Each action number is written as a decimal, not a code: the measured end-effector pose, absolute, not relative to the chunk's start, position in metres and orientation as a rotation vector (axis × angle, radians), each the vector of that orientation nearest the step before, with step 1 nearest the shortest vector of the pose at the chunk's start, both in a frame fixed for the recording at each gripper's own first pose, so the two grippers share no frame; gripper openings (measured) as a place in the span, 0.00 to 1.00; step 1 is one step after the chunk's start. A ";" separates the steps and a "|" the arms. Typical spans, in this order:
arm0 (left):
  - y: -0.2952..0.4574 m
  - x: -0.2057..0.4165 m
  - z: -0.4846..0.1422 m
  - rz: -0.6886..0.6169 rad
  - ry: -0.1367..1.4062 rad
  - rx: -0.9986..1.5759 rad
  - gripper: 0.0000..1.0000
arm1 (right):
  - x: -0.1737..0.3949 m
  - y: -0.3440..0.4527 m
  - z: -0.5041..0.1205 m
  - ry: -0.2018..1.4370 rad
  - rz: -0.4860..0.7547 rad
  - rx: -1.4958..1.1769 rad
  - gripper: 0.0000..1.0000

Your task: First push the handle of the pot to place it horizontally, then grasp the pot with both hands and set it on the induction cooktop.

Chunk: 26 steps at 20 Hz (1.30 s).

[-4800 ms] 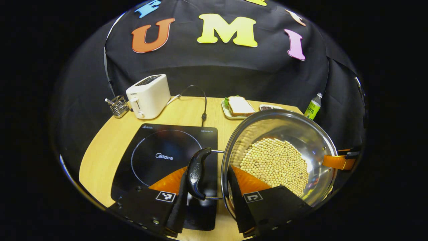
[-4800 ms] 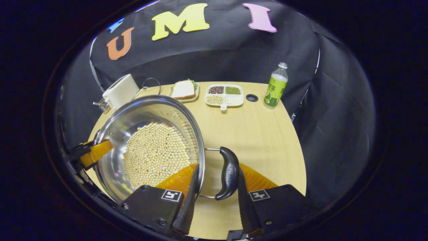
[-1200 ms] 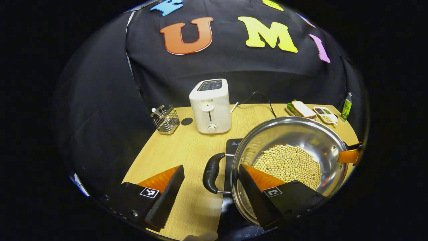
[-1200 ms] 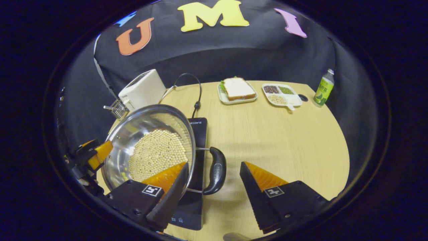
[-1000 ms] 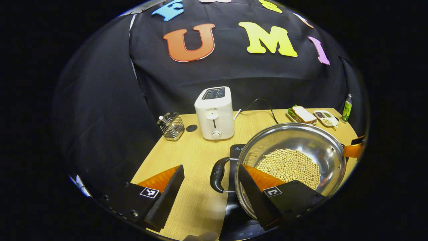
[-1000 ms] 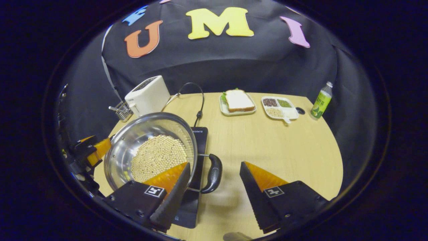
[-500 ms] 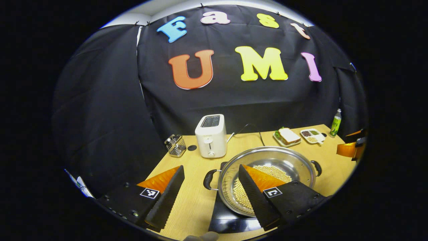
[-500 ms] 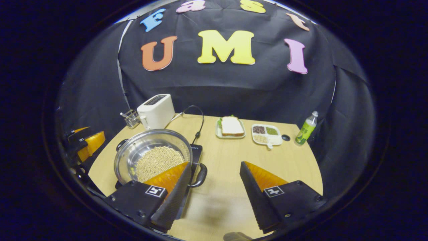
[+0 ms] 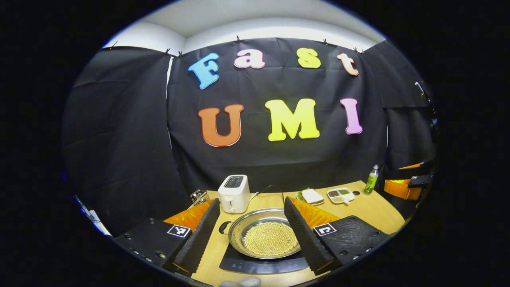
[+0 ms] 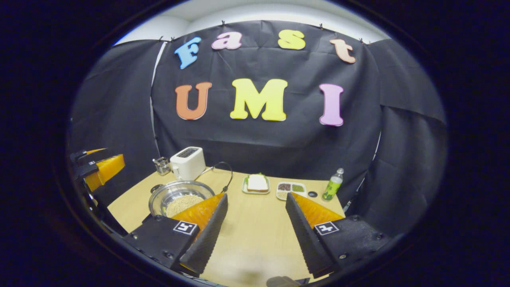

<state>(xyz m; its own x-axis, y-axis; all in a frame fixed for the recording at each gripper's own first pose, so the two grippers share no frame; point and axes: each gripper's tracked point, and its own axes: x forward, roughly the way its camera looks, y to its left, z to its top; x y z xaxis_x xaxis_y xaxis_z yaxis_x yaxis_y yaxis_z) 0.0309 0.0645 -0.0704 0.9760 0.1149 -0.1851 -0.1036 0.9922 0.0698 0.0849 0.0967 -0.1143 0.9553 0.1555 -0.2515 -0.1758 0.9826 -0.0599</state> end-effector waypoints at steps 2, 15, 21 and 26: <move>0.043 0.019 -0.048 0.096 0.162 0.069 0.96 | 0.072 0.071 -0.089 0.198 0.157 -0.100 1.00; -0.059 0.000 0.028 0.057 0.049 0.014 0.96 | 0.024 -0.067 0.009 -0.001 0.057 -0.008 1.00; -0.080 -0.006 0.036 0.042 0.031 0.019 0.96 | 0.015 -0.095 0.018 -0.031 0.032 0.011 1.00; -0.083 -0.012 0.042 0.045 0.021 0.022 0.96 | 0.011 -0.114 0.019 -0.030 0.012 0.015 1.00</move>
